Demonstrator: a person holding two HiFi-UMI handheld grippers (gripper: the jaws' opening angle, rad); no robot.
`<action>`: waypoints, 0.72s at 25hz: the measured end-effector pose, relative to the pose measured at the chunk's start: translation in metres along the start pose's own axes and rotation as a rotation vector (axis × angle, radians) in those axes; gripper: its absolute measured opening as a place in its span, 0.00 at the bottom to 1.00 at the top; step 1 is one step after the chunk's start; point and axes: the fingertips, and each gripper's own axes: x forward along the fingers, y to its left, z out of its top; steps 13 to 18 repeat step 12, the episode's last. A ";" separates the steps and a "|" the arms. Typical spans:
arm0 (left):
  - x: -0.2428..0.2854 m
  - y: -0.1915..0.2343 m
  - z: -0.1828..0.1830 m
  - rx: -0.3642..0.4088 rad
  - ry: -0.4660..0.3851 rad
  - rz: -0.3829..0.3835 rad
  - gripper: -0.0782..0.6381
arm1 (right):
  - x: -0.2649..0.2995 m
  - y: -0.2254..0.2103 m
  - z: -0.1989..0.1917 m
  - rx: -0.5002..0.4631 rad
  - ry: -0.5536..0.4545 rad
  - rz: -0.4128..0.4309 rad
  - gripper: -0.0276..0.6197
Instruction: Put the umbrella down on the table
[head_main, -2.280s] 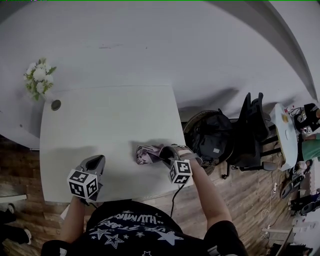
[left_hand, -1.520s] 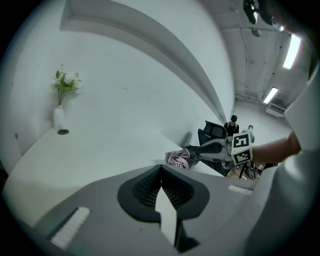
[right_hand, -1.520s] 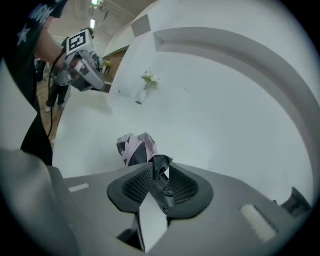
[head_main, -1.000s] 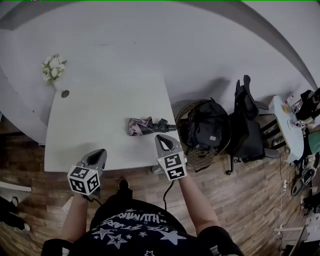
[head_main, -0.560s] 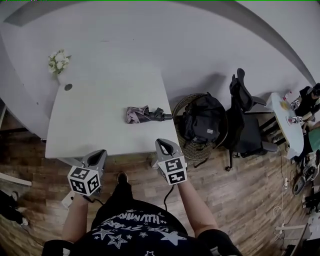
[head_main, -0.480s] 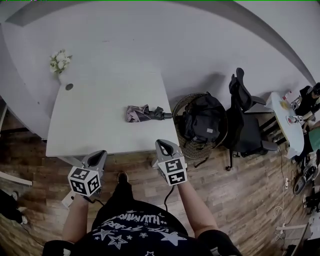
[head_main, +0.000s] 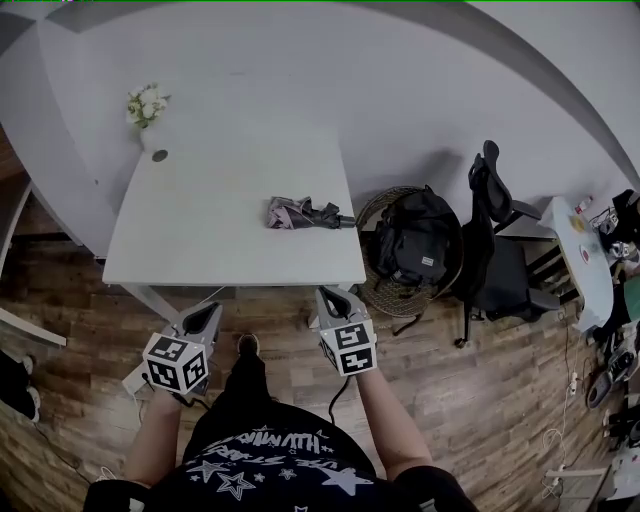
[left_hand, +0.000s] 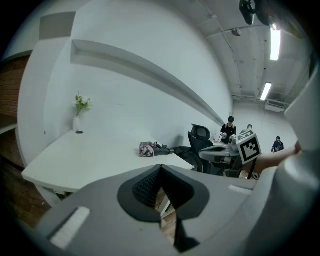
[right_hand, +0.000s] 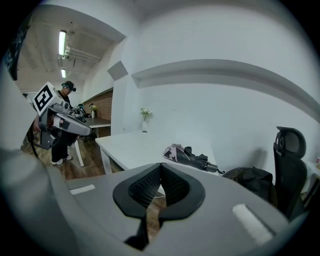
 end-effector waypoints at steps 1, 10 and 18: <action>-0.003 0.000 -0.003 -0.003 0.004 0.007 0.11 | -0.001 0.004 -0.001 0.000 0.001 0.006 0.07; -0.018 -0.003 -0.018 -0.009 0.011 0.060 0.11 | -0.010 0.023 -0.017 0.029 -0.007 0.047 0.07; -0.018 -0.005 -0.018 -0.002 0.005 0.066 0.11 | -0.011 0.027 -0.017 0.038 -0.028 0.073 0.07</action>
